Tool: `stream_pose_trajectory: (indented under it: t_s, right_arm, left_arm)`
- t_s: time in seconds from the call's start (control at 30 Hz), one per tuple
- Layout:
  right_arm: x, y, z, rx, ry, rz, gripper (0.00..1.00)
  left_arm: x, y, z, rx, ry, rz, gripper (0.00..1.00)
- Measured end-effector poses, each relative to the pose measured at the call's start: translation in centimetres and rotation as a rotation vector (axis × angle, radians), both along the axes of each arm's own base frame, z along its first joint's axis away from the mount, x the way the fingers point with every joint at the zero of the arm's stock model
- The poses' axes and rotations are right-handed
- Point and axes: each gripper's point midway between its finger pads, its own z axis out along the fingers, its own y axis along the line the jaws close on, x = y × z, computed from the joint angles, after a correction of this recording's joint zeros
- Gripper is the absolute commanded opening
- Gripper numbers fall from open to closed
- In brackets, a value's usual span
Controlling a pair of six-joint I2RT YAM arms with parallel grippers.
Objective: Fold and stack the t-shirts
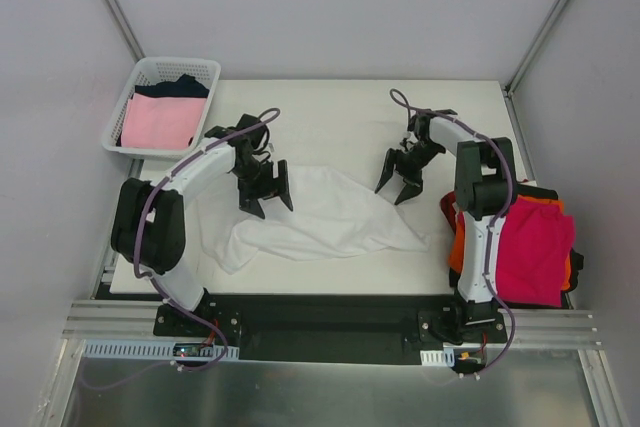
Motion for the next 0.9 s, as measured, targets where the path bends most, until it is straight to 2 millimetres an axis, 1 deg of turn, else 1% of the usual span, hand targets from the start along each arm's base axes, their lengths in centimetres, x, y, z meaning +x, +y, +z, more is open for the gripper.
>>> stream_pose_trajectory:
  t_s: [0.1, 0.27, 0.33, 0.37, 0.4, 0.47, 0.5, 0.6, 0.77, 0.87, 0.9]
  right_arm:
    - [0.0, 1.5, 0.1, 0.079, 0.027, -0.007, 0.62]
    - [-0.7, 4.2, 0.2, 0.181, 0.058, 0.018, 0.6]
    - [-1.3, 5.4, 0.2, 0.207, 0.059, 0.042, 0.53]
    - [-1.6, 6.1, 0.1, 0.22, 0.058, 0.057, 0.48]
    - [-1.9, 6.6, 0.0, 0.231, 0.05, 0.074, 0.31]
    - [-2.2, 7.2, -0.3, 0.239, 0.025, 0.103, 0.08]
    - [-2.3, 7.4, -0.6, 0.235, 0.004, 0.119, 0.01]
    - [-2.4, 7.6, -1.0, 0.23, -0.032, 0.138, 0.01]
    - [-2.4, 7.5, -0.8, 0.216, -0.043, 0.126, 0.01]
    - [-2.5, 7.3, -0.1, 0.201, -0.062, 0.123, 0.01]
    - [-2.6, 7.3, 0.5, 0.197, -0.074, 0.122, 0.01]
  left_arm:
    - [-0.2, -0.3, -0.4, 0.004, 0.01, -0.012, 0.77]
    - [-0.5, -0.9, -1.2, 0.012, 0.033, -0.032, 0.76]
    - [-0.7, -1.0, -1.5, 0.015, 0.043, -0.04, 0.76]
    - [-0.7, -1.2, -1.7, 0.017, 0.048, -0.044, 0.76]
    - [-0.7, -1.2, -1.9, 0.02, 0.056, -0.046, 0.76]
    - [-0.7, -1.4, -2.5, 0.026, 0.071, -0.053, 0.76]
    - [-0.7, -1.5, -2.9, 0.029, 0.08, -0.054, 0.76]
    - [-0.8, -1.5, -3.9, 0.041, 0.107, -0.062, 0.75]
    - [-0.9, -1.7, -5.2, 0.052, 0.13, -0.077, 0.75]
    - [-0.9, -1.9, -5.3, 0.049, 0.123, -0.082, 0.74]
    - [-0.8, -2.0, -5.3, 0.048, 0.12, -0.083, 0.74]
